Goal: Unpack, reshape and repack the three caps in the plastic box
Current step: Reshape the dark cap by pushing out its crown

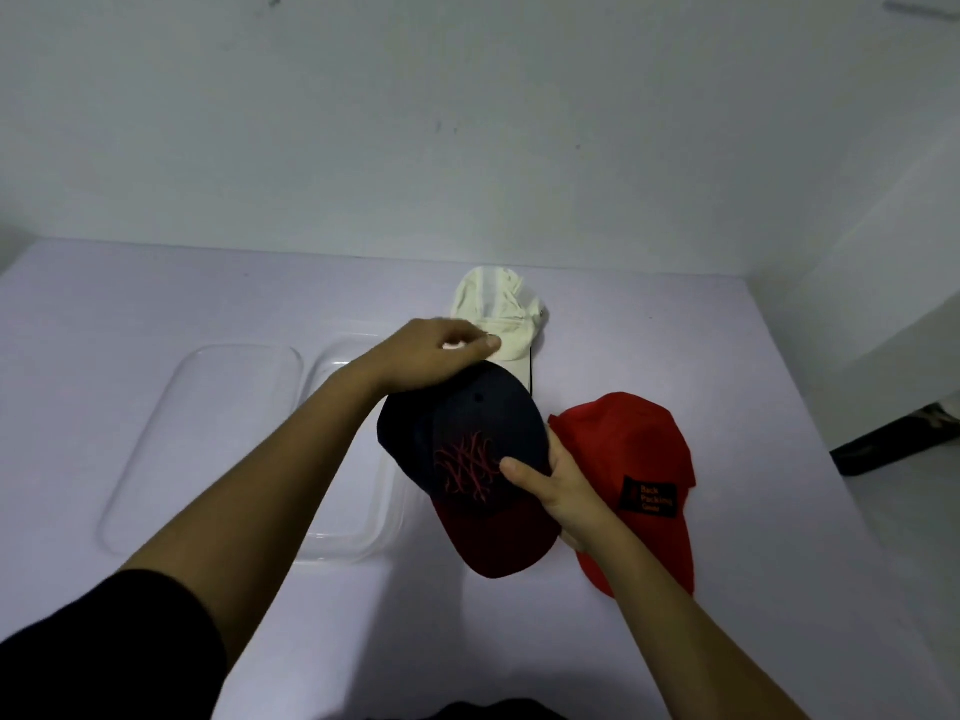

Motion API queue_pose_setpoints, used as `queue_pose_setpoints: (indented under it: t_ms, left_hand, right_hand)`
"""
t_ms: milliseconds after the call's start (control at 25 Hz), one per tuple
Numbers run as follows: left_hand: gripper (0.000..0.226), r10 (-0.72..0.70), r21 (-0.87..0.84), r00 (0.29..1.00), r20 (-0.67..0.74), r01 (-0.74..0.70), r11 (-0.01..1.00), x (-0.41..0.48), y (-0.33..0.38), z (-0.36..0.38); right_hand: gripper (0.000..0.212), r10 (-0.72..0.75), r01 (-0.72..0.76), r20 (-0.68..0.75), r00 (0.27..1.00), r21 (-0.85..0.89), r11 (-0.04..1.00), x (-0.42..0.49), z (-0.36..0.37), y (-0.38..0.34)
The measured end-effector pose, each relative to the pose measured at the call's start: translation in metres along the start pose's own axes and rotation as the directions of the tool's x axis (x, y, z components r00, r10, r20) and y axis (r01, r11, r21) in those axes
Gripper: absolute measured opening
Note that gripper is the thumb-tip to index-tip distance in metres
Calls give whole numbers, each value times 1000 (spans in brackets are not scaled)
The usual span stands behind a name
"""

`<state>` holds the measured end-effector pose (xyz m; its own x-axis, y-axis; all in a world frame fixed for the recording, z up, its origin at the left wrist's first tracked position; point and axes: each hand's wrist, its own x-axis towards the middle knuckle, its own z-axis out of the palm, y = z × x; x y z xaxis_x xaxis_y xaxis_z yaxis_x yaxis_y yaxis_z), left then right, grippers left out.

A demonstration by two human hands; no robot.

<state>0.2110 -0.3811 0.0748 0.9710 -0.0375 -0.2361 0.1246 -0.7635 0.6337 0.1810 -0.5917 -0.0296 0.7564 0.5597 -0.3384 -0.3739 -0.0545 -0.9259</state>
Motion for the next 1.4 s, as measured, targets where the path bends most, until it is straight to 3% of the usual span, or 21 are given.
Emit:
queue_pose_setpoints:
  t_ms: [80, 200, 400, 560, 680, 760, 800, 880, 960, 1080, 1160, 1280, 1320, 1400]
  left_hand:
    - [45, -12, 122, 980, 196, -12, 993, 5, 8, -2]
    - [45, 48, 33, 969, 243, -58, 998, 12, 21, -5]
    - [40, 190, 37, 980, 59, -192, 981, 21, 30, 15]
    - [26, 218, -169, 958, -187, -250, 953, 21, 41, 17]
    - [32, 54, -335, 910, -410, -205, 920, 18, 36, 1]
    - [33, -125, -374, 884, -450, -60, 925, 14, 15, 4]
    - [34, -237, -382, 881, -410, 71, 921, 12, -1, 13]
    - [46, -447, -378, 882, -152, 366, 850, 2, -28, 47]
    - [62, -522, -353, 846, 108, 523, 776, -12, -43, 83]
    - [69, -506, -402, 854, 118, 507, 763, -15, -50, 109]
    - [68, -464, -381, 882, 89, 460, 802, -10, -50, 112]
    - [65, -417, -322, 907, 63, 414, 852, -4, -51, 113]
    - [64, -413, -297, 909, 59, 411, 862, -5, -52, 114]
    - [64, -427, -253, 903, 51, 426, 869, -4, -55, 115]
  right_hand:
    - [80, 1, -1, 4, 1000, -24, 1000, 1, 3, 0]
    - [83, -9, 8, 10, 1000, 4, 1000, -1, 6, 1]
    - [72, 71, -61, -34, 997, 231, 971, -4, 15, -1]
    - [83, 69, -62, -15, 998, 263, 963, -10, 18, 6]
    - [98, 105, -73, -79, 991, 329, 941, -14, 19, 19]
    - [98, 126, -65, -128, 984, 403, 913, -14, 13, 26]
    - [93, 133, -59, -141, 981, 436, 898, -13, 10, 30]
    - [78, 156, -73, -158, 975, 436, 897, -9, 4, 38]
    - [73, 216, -144, -160, 963, 369, 918, -2, 2, 50]
    - [72, 323, -254, -168, 932, 335, 907, 4, 2, 71]
    - [61, 335, -275, -219, 916, 266, 924, 3, -1, 77]
    - [58, 265, -320, -338, 903, -117, 940, 2, -6, 74]
    - [61, 207, -335, -380, 901, -312, 889, 1, -7, 70]
    - [65, 70, -336, -387, 919, -678, 654, -1, -8, 63]
